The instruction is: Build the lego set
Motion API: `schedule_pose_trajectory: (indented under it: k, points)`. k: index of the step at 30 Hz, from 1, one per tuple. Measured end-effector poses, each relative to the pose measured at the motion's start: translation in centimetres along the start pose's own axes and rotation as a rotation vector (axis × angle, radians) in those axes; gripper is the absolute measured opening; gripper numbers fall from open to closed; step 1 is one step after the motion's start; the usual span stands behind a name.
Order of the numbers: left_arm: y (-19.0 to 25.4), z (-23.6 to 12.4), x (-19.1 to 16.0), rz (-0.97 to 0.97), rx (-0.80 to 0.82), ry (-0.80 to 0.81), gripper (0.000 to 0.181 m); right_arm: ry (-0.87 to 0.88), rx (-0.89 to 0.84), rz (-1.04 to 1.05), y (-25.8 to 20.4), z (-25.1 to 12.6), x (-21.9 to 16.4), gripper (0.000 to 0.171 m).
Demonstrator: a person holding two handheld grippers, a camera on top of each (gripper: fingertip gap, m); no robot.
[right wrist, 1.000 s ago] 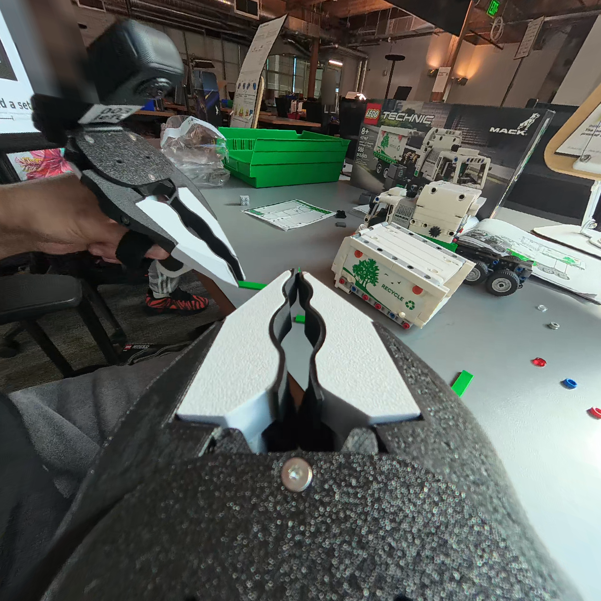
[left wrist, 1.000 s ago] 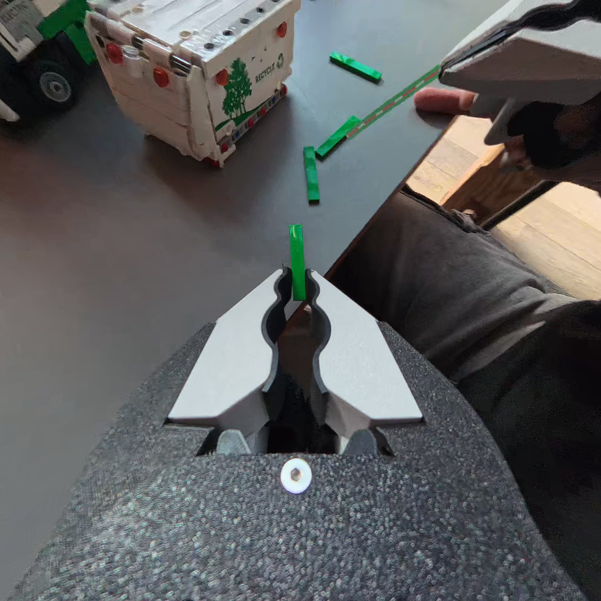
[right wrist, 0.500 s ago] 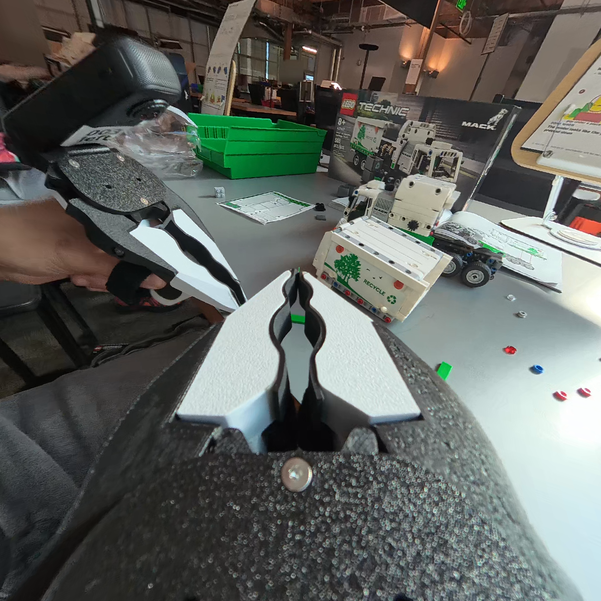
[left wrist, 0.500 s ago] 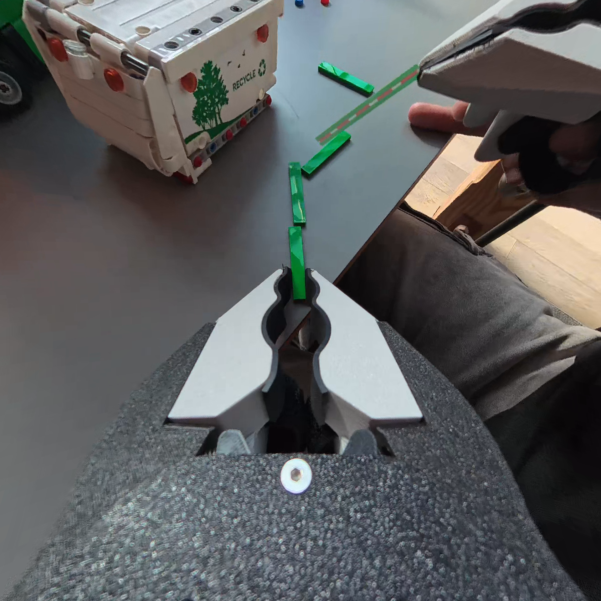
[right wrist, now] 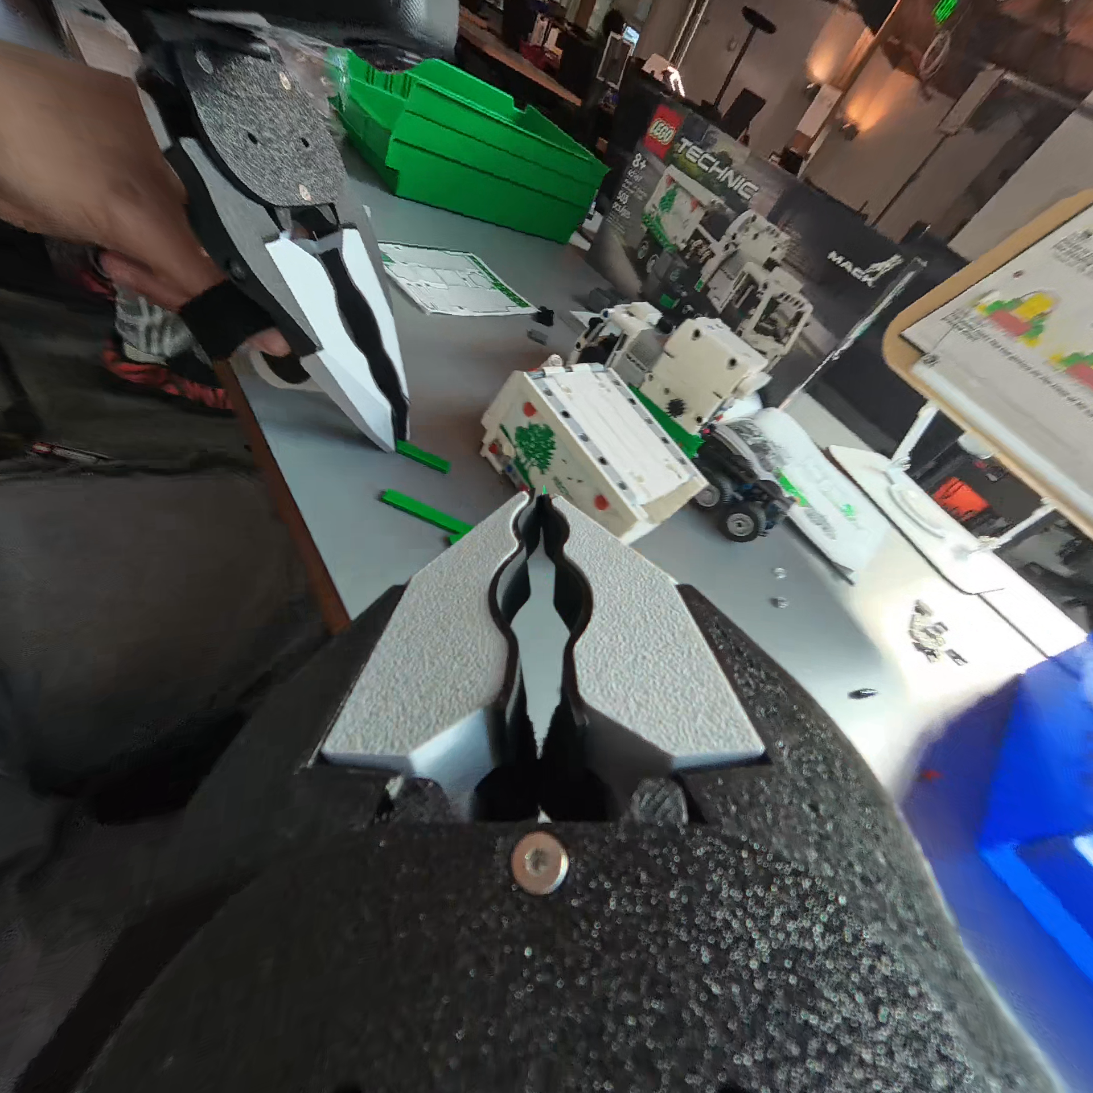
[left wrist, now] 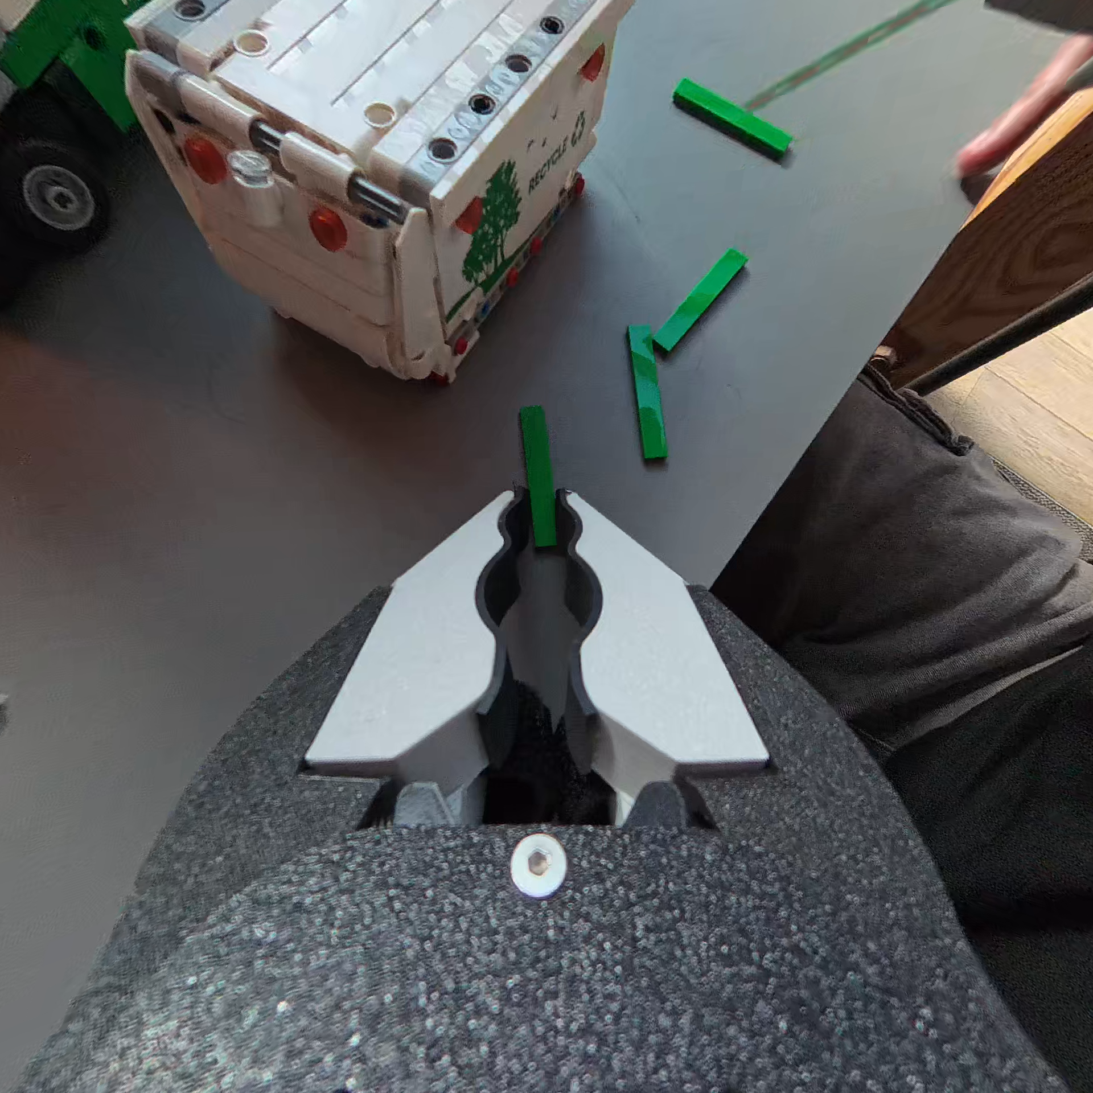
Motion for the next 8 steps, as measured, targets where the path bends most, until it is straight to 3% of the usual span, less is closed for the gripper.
schedule_pose_trajectory:
  k: [5,8]
  points:
    - [0.0,-0.1,1.0,-0.016,0.011,0.037,0.036,0.025,-0.003,-0.204,4.2,-2.0,-3.6,0.0]
    - [2.7,-0.6,4.0,0.099,-0.04,0.168,0.031,0.017,0.03,-0.34,4.9,-1.8,-5.1,0.0]
Point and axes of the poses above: each gripper's, where its closed fingertips meet, z out along the fingers, x out of its top, y = z × x across the jaws, the point moved 1 cm from there along -z, back along the fingers, and after that the axes turned 1 degree about -y, right-handed, at the moved point
